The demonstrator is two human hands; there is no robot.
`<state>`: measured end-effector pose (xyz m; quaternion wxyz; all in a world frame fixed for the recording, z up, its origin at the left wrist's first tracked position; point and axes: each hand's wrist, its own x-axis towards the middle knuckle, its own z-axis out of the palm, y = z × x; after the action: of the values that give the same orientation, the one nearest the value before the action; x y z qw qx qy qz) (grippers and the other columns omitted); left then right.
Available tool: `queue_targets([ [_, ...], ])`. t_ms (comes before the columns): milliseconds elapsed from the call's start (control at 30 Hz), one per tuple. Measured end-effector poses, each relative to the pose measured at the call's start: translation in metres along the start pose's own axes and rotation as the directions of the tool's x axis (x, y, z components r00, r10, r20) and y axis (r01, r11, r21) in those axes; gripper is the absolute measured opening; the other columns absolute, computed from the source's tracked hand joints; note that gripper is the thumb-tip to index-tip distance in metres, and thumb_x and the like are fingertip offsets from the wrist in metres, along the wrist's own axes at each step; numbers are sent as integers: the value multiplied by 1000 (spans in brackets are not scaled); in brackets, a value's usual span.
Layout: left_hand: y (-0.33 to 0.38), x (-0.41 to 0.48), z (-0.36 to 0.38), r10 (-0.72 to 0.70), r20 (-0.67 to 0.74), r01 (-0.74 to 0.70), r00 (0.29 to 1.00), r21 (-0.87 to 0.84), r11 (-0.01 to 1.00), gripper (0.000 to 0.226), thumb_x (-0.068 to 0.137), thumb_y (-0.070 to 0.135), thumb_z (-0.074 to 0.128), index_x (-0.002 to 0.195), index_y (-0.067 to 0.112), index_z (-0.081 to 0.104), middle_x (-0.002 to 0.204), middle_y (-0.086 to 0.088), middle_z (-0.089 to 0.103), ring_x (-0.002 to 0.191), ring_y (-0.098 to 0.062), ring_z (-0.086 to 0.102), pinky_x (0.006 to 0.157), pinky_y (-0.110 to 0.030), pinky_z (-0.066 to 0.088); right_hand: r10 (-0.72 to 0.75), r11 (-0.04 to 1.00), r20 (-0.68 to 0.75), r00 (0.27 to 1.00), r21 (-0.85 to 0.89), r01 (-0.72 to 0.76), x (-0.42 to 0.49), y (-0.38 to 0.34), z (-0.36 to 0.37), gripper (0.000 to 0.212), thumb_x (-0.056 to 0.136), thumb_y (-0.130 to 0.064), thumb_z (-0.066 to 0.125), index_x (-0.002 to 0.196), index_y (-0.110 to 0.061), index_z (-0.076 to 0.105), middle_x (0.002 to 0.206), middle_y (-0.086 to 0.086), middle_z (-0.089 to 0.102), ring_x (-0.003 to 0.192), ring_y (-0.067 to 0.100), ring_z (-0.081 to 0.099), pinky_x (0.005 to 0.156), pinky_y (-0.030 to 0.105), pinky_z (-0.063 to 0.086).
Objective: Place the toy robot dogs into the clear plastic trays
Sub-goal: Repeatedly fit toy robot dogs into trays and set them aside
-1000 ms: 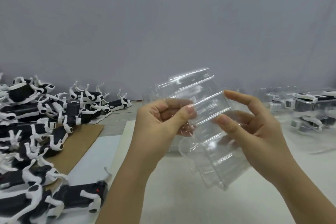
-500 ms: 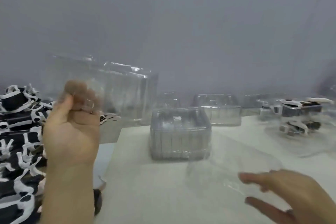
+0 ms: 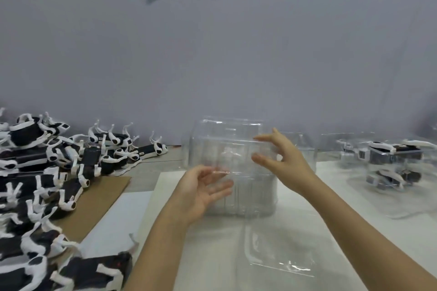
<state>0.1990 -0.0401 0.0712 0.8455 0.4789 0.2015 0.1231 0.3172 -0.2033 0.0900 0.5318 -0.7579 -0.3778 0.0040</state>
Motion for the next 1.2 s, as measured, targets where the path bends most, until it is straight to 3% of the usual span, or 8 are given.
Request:
queue_targets([
  [100,9,-12,-32,-126,-35,128,991,442,888,32,95,30,42,100,14,70,88,-15,75,61,-26,71,45,-23,49,31,995,14,999,-95,-30,-2,13,-22,36,84,-27,75,100,-54,57,139,-16,38,143,13,32,96,24,35],
  [233,30,0,-38,355,-408,-72,841,566,821,40,89,48,54,78,10,63,68,-2,65,59,-20,57,52,-27,38,65,974,104,992,-223,-40,-11,11,-37,51,77,-47,73,109,-75,44,153,-11,30,141,9,32,98,24,33],
  [333,26,10,-17,358,-169,-231,918,505,832,60,82,63,59,130,27,50,121,9,52,109,-14,49,86,-35,40,122,986,203,972,-141,-94,-15,4,-26,55,65,-69,60,115,-81,38,155,-21,17,128,0,36,98,24,37],
  [433,10,13,2,357,-106,-292,928,391,873,59,92,48,54,147,38,33,131,19,40,122,-5,35,97,-31,29,108,994,95,990,-27,-105,-9,0,-15,36,75,-67,47,111,-62,55,119,-40,55,131,-6,34,108,45,41],
  [500,1,15,5,393,-153,-322,907,353,879,58,94,44,53,148,37,32,128,20,40,118,-3,37,94,-29,27,134,990,-21,991,38,-133,-6,1,-11,27,89,-58,43,106,-50,61,74,-42,58,116,-2,47,107,51,41],
  [667,8,19,8,277,-279,-188,919,307,933,35,89,40,59,122,28,55,127,6,48,112,-16,45,84,-31,32,512,820,-80,855,342,-459,6,1,-5,57,94,-32,59,144,-36,32,136,0,43,120,24,47,87,43,48],
  [900,38,15,-11,166,-217,-88,962,329,940,49,58,39,79,102,24,61,93,2,57,76,-14,53,62,-27,38,678,616,164,717,405,-676,20,-6,-7,18,70,-25,68,86,-23,60,78,0,51,64,17,48,59,28,46],
  [1200,39,22,-25,-24,-116,21,993,-26,999,52,63,49,78,99,13,69,78,3,56,48,-8,45,47,-21,38,642,641,164,749,421,-642,18,8,-16,47,63,-25,73,108,-21,58,93,6,54,74,21,51,59,30,46],
])
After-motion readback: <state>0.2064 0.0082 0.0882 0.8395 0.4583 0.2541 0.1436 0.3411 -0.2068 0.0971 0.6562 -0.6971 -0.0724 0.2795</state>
